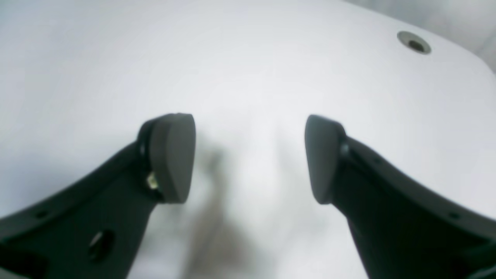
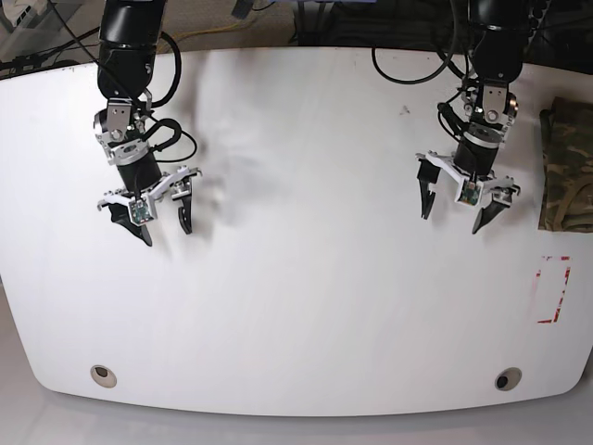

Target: Fold the T-shirt properly

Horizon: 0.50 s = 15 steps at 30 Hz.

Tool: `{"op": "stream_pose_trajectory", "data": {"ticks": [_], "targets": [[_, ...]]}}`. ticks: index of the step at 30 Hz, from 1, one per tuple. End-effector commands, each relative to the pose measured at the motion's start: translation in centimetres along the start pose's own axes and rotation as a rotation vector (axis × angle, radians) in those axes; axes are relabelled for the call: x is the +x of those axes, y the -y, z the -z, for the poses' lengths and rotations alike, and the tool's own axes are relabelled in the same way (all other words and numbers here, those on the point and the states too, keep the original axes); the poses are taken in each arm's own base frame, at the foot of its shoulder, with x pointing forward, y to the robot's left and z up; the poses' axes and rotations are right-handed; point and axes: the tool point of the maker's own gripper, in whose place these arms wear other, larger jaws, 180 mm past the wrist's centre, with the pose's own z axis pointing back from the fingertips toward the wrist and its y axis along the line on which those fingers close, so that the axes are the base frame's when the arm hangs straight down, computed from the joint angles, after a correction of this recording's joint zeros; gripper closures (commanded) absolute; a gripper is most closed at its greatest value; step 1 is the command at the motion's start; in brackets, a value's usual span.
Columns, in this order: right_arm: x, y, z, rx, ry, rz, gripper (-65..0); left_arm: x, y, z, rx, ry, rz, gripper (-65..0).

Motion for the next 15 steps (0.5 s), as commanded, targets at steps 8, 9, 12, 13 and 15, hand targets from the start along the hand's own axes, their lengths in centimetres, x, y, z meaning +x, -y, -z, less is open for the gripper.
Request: {"op": "stream_pose_trajectory", "data": {"ticks": [8,9,12,13,15], "targets": [[-1.3,-1.4,-5.1,0.013,0.02,0.137,-41.5,0.2,3.7,-6.4,-0.001,-0.005,-0.079,-50.6],[-1.7,-1.7,-5.8,0.017,0.009,0.136,-41.5,-0.1,4.3,-7.4,-0.008,-0.018,-0.087,-50.6],[-3.0,-2.9,-8.1,0.032,-0.032,0.144,-41.5,-1.1,5.4,-9.9,-0.028,-0.066,-0.098,-50.6],[-3.4,-3.5,-9.0,0.039,-0.047,0.149,-41.5,-1.7,6.0,-10.8,-0.041,-0.093,-0.103,-50.6],[-4.2,-4.4,-10.6,0.051,-0.078,0.152,-41.5,-2.4,6.6,-12.1,-0.055,-0.157,-0.102,-50.6]]}}
